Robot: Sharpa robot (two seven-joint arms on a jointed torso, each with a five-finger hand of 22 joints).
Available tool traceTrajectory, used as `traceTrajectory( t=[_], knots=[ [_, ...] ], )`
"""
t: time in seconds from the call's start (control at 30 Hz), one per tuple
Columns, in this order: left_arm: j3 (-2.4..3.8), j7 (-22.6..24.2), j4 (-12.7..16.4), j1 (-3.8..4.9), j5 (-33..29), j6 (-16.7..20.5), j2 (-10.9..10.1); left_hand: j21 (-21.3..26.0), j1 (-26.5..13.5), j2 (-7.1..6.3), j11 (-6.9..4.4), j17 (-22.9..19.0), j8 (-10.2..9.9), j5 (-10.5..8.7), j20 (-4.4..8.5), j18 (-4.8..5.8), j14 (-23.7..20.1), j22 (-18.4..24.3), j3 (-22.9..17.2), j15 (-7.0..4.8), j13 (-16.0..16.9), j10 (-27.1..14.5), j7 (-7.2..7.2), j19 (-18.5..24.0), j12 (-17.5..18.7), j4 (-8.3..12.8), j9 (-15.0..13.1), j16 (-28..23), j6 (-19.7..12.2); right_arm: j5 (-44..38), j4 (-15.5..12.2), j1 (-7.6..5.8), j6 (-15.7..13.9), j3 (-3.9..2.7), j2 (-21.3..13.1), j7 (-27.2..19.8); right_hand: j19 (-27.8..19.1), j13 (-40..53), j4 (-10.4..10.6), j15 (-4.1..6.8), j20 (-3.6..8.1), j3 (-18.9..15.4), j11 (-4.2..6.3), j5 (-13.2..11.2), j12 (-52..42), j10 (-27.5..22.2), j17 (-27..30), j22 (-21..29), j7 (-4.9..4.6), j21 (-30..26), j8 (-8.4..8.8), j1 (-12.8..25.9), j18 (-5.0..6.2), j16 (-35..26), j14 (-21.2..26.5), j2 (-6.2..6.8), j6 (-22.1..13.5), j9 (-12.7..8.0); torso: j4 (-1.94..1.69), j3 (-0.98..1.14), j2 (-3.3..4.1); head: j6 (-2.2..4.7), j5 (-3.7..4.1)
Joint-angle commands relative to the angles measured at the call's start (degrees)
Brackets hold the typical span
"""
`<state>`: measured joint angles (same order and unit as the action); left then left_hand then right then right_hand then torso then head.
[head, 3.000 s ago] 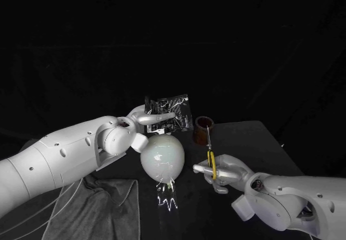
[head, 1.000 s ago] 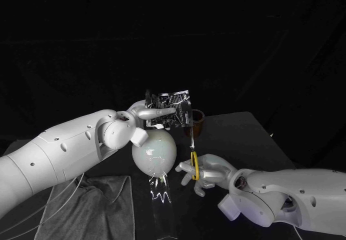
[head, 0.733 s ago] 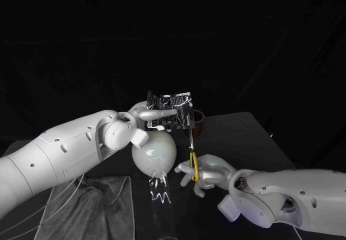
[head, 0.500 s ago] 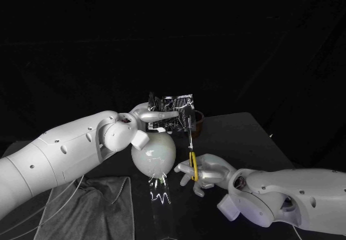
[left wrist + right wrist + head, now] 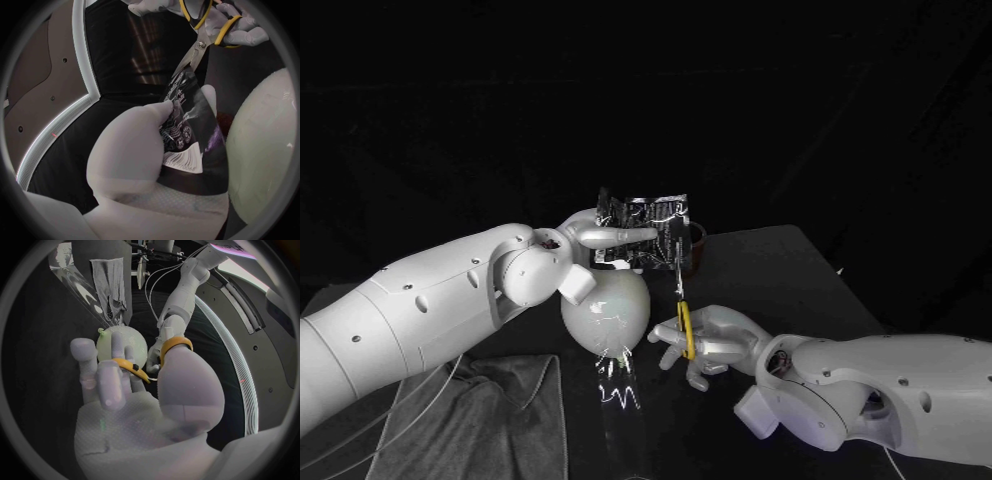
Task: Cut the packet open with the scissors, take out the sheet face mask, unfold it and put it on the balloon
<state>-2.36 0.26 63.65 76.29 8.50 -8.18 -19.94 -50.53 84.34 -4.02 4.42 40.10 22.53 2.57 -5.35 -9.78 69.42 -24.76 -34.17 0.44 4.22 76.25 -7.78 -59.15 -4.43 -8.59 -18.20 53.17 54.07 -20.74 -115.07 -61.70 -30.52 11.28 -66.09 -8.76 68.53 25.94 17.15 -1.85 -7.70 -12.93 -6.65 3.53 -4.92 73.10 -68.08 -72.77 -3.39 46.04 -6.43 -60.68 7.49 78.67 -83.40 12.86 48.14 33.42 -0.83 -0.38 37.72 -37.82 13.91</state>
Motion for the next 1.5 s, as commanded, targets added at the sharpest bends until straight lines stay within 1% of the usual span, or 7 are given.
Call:
traceTrajectory(
  t=[0.03, 0.7, 0.83, 0.93, 1.1, 1.23, 1.5],
  knots=[
    [0.09, 0.26, 0.32, 0.08, 0.55, -0.84, -0.15, -0.37, -0.28, 0.35, -0.28, 0.06, 0.18, 0.19, -0.08, -0.66, 0.06, -0.06, -0.47, -0.26, 0.06, 0.18, -0.54, 0.47, 0.28, 0.02, -5.84, 0.27, 0.04, -0.95, -0.19, -0.06, 0.32, -0.05, -0.12, -0.10, 0.15, -0.20, 0.13, -0.17, -0.19, 0.56, 0.14, -0.39, 0.43, 0.59, -0.07, -0.02, -8.20, 0.21, -0.49, 0.12, 0.82, 0.41, -0.09, -0.70, -8.55, -0.10, 0.06, 0.02, 0.01, 0.06, 0.21],
    [0.09, 1.85, -0.44, 0.08, 0.51, 3.57, -0.14, -0.93, -0.51, 0.35, -0.31, 0.18, 0.22, 0.19, -0.05, -0.68, 0.27, -0.43, -0.64, -0.31, 0.10, 0.28, -0.51, 0.48, 0.23, 0.18, -5.99, 0.73, 0.06, -1.21, -0.17, -0.11, 1.10, -0.06, 0.02, 0.45, -0.05, -0.41, 0.13, -0.17, -0.19, 0.48, 0.15, -0.39, 0.62, 0.59, 0.14, 0.07, -8.18, -0.08, -0.73, 0.09, 0.88, 0.35, 0.00, -0.45, -8.42, -0.17, -0.03, 0.02, -0.03, 0.76, 0.46],
    [0.09, 1.78, -0.42, 0.08, 0.47, 3.52, -0.16, -1.01, -0.55, 0.34, -0.32, 0.19, 0.23, 0.19, -0.04, -0.69, 0.32, -0.48, -0.67, -0.32, 0.11, 0.30, -0.50, 0.48, 0.22, 0.20, -6.01, 0.79, 0.07, -1.28, -0.17, -0.11, 1.04, -0.06, 0.04, 0.38, -0.14, -0.47, 0.13, -0.18, -0.19, 0.49, 0.14, -0.39, 0.67, 0.56, 0.09, 0.11, -8.18, -0.21, -0.78, 0.08, 0.91, 0.38, -0.01, -0.49, -8.40, -0.19, -0.01, 0.04, -0.02, 0.83, 0.41],
    [0.09, 1.59, -0.38, 0.08, 0.45, 3.23, -0.19, -1.06, -0.58, 0.34, -0.33, 0.20, 0.23, 0.18, -0.04, -0.69, 0.35, -0.51, -0.68, -0.33, 0.11, 0.31, -0.50, 0.47, 0.21, 0.21, -6.03, 0.84, 0.08, -1.39, -0.20, -0.11, 1.00, -0.07, 0.03, 0.31, -0.19, -0.78, 0.11, -0.18, -0.20, 0.88, 0.15, -0.44, 0.88, 0.59, 0.07, 0.04, -8.17, -0.10, -1.10, 0.02, 0.90, 0.46, 0.03, -1.10, -8.27, -0.32, 0.01, 0.05, -0.04, 0.77, 0.31],
    [0.08, 1.38, -0.33, 0.08, 0.51, 2.76, -0.19, -1.06, -0.58, 0.34, -0.33, 0.20, 0.23, 0.18, -0.04, -0.69, 0.35, -0.51, -0.68, -0.33, 0.11, 0.31, -0.50, 0.47, 0.21, 0.21, -6.03, 0.84, 0.08, -1.60, -0.22, -0.12, 0.88, -0.11, -0.03, 0.15, -0.21, -0.90, 0.09, -0.18, -0.21, 1.09, 0.15, -0.46, 0.94, 0.64, 0.11, 0.01, -8.15, -0.07, -1.23, -0.03, 0.89, 0.47, 0.06, -1.39, -8.23, -0.39, 0.06, 0.06, -0.02, 0.61, 0.10],
    [0.08, 1.21, -0.26, 0.08, 0.59, 2.43, -0.23, -1.11, -0.60, 0.33, -0.33, 0.21, 0.23, 0.19, -0.03, -0.69, 0.37, -0.54, -0.69, -0.33, 0.11, 0.32, -0.49, 0.47, 0.21, 0.23, -6.04, 0.88, 0.08, -1.76, -0.26, -0.20, 0.76, -0.22, -0.13, -0.02, -0.28, -1.18, 0.07, -0.17, -0.21, 1.57, 0.18, -0.50, 1.03, 0.78, 0.11, -0.03, -8.13, -0.04, -1.53, -0.16, 0.91, 0.53, 0.09, -2.06, -8.13, -0.55, 0.01, 0.07, -0.05, 0.59, 0.19],
    [0.08, 0.94, 0.31, 0.08, 1.11, 1.67, -0.38, -1.23, -0.64, 0.31, -0.35, 0.22, 0.25, 0.19, -0.02, -0.70, 0.44, -0.62, -0.72, -0.35, 0.12, 0.34, -0.47, 0.46, 0.20, 0.28, -6.08, 0.97, 0.09, -2.14, -0.28, -0.92, 0.55, -0.42, -0.16, -0.25, -0.25, -1.31, 0.06, -0.16, -0.20, 1.77, 0.19, -0.52, 1.06, 0.84, 0.11, -0.09, -8.11, 0.08, -1.66, -0.21, 0.89, 0.57, 0.10, -2.35, -8.11, -0.63, -0.03, 0.07, -0.02, 0.60, 0.29]
  ],
)
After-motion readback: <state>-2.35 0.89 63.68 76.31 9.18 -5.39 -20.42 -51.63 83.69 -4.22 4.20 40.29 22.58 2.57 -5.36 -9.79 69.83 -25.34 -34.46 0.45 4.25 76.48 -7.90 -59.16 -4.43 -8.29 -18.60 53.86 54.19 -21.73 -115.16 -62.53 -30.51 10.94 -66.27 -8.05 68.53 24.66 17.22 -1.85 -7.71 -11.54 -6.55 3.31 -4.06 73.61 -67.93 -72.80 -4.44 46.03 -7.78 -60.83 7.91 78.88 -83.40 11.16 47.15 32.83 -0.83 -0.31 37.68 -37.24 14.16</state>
